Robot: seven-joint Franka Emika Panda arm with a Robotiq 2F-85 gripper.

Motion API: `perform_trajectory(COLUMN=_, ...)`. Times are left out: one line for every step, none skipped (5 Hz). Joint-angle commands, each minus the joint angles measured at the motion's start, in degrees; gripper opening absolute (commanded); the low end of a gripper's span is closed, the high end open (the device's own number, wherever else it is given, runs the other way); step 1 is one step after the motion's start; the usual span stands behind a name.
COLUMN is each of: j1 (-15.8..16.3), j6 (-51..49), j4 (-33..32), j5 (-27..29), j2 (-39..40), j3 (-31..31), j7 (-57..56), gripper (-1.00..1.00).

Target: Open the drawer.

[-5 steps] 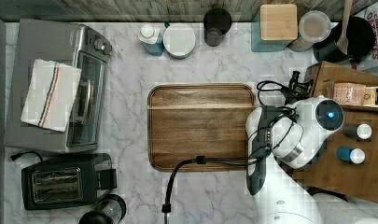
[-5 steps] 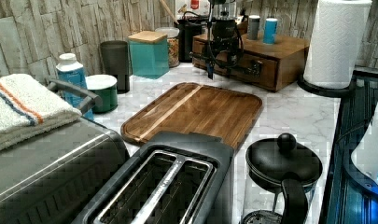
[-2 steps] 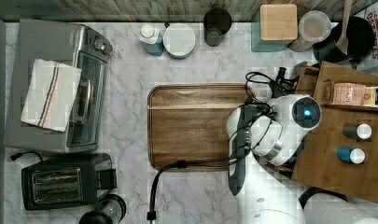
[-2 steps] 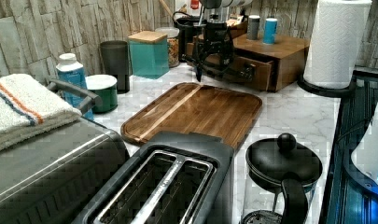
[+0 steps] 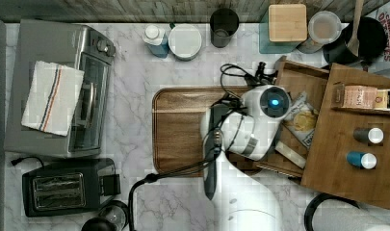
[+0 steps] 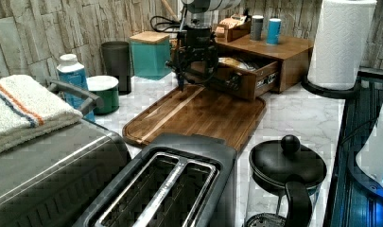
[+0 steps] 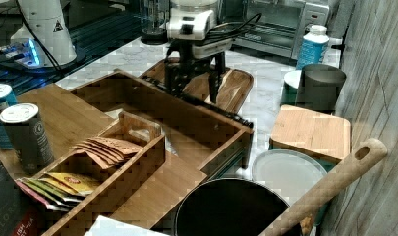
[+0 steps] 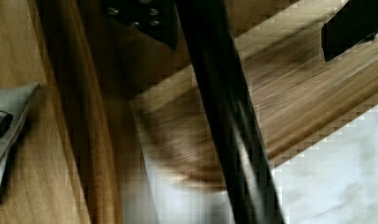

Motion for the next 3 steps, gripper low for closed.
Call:
perform_trajectory(j1=14.18, j6=-0.3, j4=3.37, j5=-1.19, j2=-2.18, j3=8.16, j7=10.33, gripper=1.0)
perform_trajectory(j1=12.89, j6=0.61, j4=1.78, j5=0.74, j2=-3.88, j3=8.92, j7=8.28, gripper=1.0)
perform_trajectory(j1=12.49, j6=0.63, j4=1.77, j5=0.54, j2=-3.88, j3=9.33, j7=8.4, gripper=1.0)
